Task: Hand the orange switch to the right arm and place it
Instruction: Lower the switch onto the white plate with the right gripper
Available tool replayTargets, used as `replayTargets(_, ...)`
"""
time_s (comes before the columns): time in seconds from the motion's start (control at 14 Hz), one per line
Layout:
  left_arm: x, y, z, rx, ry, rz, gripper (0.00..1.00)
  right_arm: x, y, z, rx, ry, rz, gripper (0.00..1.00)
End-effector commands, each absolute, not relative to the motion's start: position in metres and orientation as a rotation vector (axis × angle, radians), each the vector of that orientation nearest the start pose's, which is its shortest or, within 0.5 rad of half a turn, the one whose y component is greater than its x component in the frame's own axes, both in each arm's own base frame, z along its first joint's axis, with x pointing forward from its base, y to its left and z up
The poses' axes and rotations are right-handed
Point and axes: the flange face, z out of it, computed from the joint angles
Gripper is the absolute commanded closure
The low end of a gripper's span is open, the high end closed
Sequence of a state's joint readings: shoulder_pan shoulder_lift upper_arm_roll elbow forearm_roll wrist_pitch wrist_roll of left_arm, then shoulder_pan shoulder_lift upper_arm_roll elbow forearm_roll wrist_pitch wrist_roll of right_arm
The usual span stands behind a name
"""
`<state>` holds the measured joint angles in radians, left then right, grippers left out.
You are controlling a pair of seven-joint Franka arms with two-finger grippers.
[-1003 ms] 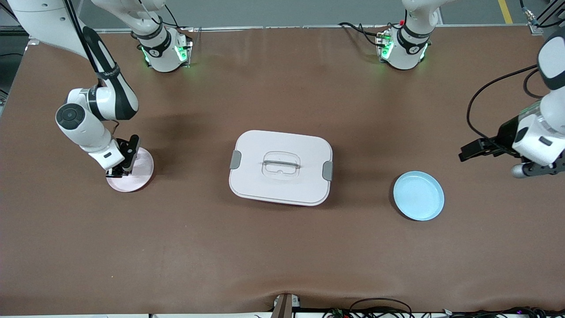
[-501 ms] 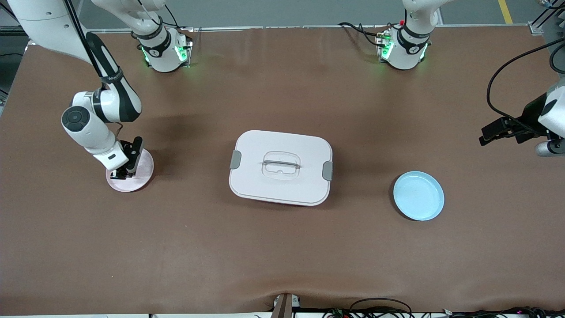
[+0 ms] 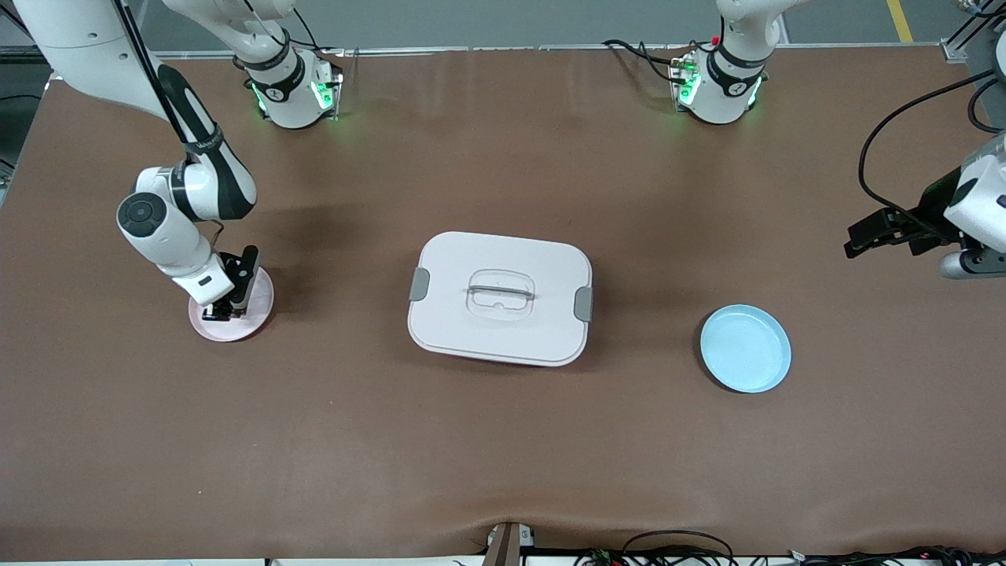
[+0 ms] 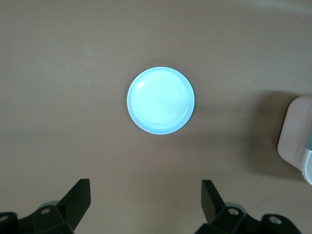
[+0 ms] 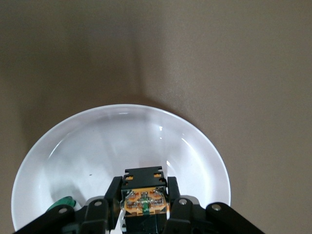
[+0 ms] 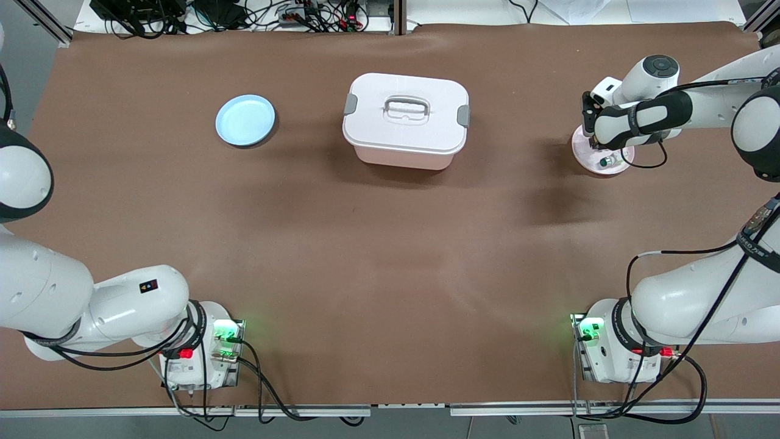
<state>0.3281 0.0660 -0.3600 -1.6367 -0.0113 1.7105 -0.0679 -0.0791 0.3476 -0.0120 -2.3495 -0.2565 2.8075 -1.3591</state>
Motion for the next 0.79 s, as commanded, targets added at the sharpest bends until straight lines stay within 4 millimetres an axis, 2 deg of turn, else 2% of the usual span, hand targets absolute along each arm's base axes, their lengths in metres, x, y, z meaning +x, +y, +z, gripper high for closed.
replayTargets(0.0, 0.577, -0.023, 0.568, -3.147, -0.036, 0.004, 0.0, 0.521, -0.033, 0.187, -2.425, -2.215, -0.027, 1.0)
replayTargets(0.21, 0.577, -0.02, 0.567, -3.141, -0.05, 0.012, 0.0, 0.521, -0.032, 0.182, -2.438, -2.193, -0.02, 1.0)
replayTargets(0.36, 0.577, -0.026, 0.567, -3.14, -0.038, 0.014, 0.0, 0.522, -0.031, 0.183, -2.439, -2.19, -0.016, 1.0)
replayTargets(0.5, 0.577, -0.023, 0.566, -3.139, -0.045, 0.014, 0.0, 0.528, -0.029, 0.188, -2.476, -2.163, -0.032, 0.01)
replayTargets(0.72, 0.577, -0.024, 0.566, -3.139, -0.045, 0.014, 0.0, 0.538, -0.03, 0.197, -2.48, -2.159, -0.007, 0.0)
